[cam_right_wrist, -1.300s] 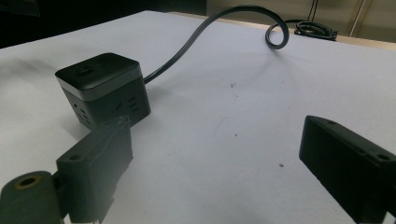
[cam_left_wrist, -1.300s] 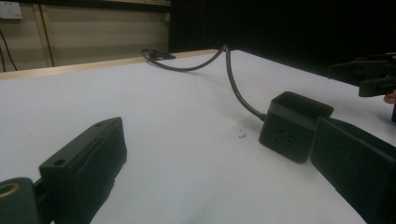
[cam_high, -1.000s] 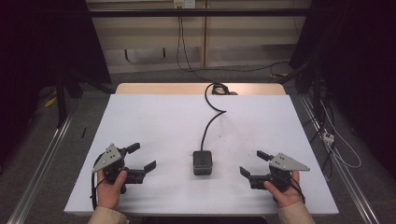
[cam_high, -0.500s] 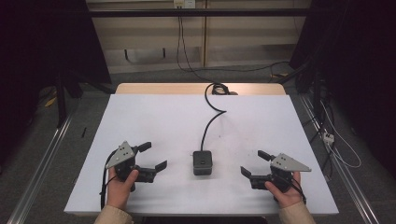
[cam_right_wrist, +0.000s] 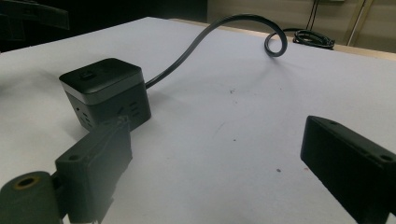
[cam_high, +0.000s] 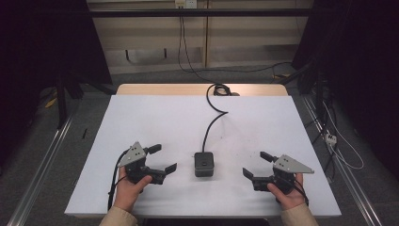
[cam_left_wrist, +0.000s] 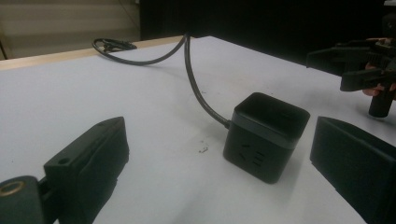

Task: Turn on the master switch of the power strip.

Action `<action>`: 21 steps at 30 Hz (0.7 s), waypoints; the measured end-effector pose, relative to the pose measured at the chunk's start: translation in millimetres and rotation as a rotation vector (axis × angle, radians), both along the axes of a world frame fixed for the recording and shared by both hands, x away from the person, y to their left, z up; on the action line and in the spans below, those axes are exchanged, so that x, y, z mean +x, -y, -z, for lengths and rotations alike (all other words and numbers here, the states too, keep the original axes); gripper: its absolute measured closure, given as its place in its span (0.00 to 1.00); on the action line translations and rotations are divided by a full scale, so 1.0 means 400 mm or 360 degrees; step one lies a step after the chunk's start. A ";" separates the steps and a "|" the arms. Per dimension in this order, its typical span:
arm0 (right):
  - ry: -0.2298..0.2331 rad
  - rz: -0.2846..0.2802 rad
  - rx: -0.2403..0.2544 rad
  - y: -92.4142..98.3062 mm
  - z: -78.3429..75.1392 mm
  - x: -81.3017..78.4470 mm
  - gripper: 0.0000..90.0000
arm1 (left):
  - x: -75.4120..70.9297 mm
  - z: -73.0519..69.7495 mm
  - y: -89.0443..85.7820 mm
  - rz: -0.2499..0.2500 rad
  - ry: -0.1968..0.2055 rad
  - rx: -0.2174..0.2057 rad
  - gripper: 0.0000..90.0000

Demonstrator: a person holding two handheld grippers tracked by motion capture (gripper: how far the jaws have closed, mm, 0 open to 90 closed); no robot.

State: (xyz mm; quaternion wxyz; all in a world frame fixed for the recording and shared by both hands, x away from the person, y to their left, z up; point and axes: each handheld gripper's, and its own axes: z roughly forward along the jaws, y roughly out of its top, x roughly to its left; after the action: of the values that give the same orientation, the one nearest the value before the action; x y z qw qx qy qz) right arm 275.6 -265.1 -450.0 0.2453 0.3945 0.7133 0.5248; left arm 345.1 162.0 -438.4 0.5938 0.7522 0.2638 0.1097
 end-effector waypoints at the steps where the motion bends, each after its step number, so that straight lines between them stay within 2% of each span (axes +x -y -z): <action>1: 0.0000 -0.0001 -0.0001 0.000 0.000 0.000 0.10 | 0.001 0.000 0.003 0.0007 0.0007 0.0011 0.05; 11: -0.0004 -0.0001 0.0000 0.000 0.000 0.000 0.10 | 0.009 0.006 0.028 0.0007 -0.0025 0.0041 0.05; 21: -0.0004 -0.0005 -0.0003 -0.002 -0.001 0.001 0.10 | 0.018 0.006 0.050 0.0048 -0.0046 0.0045 0.06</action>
State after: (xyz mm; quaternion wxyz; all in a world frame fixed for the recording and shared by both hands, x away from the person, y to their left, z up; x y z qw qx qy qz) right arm 276.2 -264.4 -449.7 0.2441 0.3938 0.7147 0.5240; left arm 352.1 142.1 -440.9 0.5809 0.7659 0.2593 0.0935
